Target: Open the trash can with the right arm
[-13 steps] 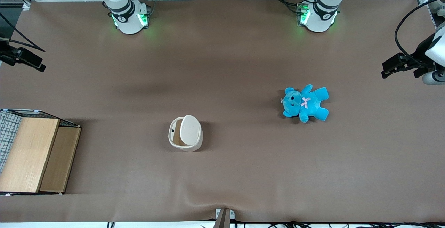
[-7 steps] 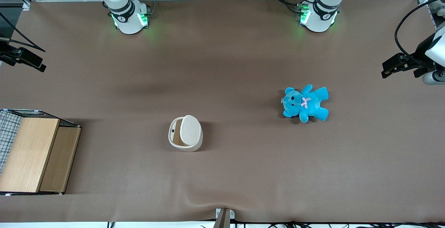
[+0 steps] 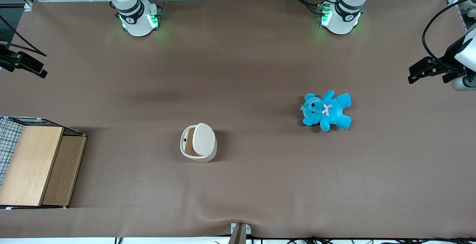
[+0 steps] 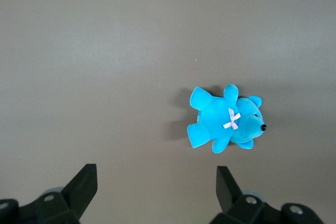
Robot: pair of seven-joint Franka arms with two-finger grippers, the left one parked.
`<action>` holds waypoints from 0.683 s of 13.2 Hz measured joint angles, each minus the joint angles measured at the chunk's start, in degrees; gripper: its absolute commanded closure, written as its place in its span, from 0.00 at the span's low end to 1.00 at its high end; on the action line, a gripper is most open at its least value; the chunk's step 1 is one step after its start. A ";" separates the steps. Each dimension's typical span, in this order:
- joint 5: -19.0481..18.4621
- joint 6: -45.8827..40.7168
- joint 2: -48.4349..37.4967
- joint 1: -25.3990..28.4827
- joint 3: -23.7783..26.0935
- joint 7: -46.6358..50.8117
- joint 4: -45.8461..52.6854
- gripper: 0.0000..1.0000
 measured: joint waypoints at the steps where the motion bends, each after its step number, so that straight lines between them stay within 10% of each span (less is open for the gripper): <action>1: 0.00 0.02 0.00 -0.11 -0.01 -0.02 0.00 0.00; 9: 0.03 0.11 0.04 -7.18 6.01 -1.97 0.01 0.00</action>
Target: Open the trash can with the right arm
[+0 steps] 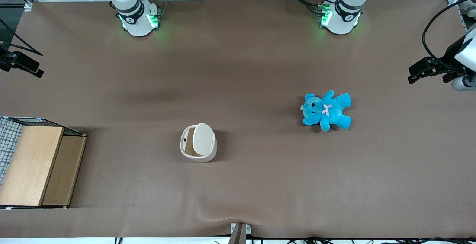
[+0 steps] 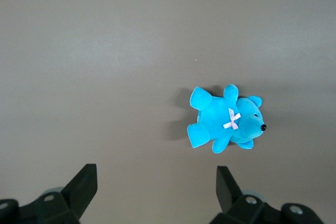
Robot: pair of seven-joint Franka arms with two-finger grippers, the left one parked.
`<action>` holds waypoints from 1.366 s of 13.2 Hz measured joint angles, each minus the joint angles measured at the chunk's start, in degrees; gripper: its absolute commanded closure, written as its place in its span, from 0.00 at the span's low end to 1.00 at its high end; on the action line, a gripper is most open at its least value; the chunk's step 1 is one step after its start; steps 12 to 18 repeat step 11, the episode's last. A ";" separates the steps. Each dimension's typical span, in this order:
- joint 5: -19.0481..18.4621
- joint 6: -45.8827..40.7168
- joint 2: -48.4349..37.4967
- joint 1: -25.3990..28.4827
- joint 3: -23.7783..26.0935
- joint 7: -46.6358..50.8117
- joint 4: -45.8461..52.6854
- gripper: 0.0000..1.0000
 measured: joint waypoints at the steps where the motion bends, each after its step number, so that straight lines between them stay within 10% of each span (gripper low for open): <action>1: 0.00 0.11 0.02 0.00 0.04 -0.01 0.00 0.00; 18: 0.00 0.72 0.38 -0.24 0.21 -3.24 0.00 0.00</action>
